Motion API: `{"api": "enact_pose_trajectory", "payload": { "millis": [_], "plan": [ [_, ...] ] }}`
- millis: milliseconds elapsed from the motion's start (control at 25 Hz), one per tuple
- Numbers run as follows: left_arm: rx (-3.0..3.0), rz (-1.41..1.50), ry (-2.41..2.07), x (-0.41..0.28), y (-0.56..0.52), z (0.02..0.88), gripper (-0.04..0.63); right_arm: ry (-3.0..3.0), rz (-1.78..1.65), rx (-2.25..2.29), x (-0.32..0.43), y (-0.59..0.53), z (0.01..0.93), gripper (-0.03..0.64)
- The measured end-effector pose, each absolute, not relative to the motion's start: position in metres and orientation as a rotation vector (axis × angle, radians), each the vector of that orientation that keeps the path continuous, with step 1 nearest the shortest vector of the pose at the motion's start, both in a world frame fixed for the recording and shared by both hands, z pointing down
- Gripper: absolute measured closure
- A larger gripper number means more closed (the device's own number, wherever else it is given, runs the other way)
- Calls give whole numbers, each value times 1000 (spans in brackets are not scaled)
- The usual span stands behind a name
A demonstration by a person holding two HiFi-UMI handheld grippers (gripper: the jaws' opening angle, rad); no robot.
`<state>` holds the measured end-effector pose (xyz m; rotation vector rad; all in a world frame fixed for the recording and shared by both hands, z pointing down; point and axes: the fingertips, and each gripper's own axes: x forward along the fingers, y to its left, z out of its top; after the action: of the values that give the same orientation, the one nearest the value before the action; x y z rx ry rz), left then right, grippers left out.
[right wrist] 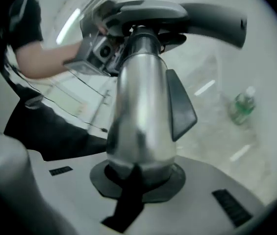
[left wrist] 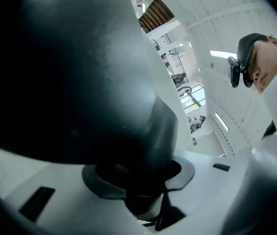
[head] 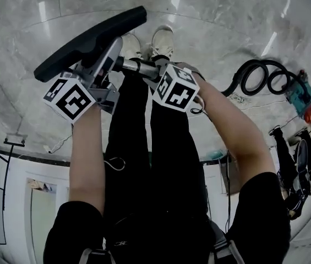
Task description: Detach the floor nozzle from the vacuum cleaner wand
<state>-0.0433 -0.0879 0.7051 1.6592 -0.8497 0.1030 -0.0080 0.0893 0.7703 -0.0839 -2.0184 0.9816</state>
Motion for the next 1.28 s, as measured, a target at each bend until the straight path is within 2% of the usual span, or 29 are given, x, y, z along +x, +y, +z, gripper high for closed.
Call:
{"api": "enact_pose_trajectory", "payload": {
  "millis": [120,200,360,600,680,800,1080,1160,1280],
  "plan": [
    [1706,109,-884,-41,-99,701,422,-1935,656,353,3,58,791,563],
    [1713,135,-901,-42,-97,702,422,-1931,623,378,5,59,794,563],
    [1706,172,-778,-37,-78,707,431,-2054,1009,-138,-8,104,774,563],
    [1591,-43,-695,-32,-78,702,430,-1834,1573,-867,11,128,705,561],
    [1621,-73,-653,-23,-80,694,430,-1816,1689,-953,15,126,687,563],
    [1607,5,-688,-21,-80,703,433,-1889,1511,-637,11,124,713,563],
    [1512,204,-932,-48,-91,736,433,-1848,671,307,20,73,805,565],
    [1542,243,-940,-53,-88,738,433,-1850,616,338,18,70,810,563],
    [1743,286,-870,-47,-83,717,440,-2020,830,64,2,92,801,565]
  ]
}}
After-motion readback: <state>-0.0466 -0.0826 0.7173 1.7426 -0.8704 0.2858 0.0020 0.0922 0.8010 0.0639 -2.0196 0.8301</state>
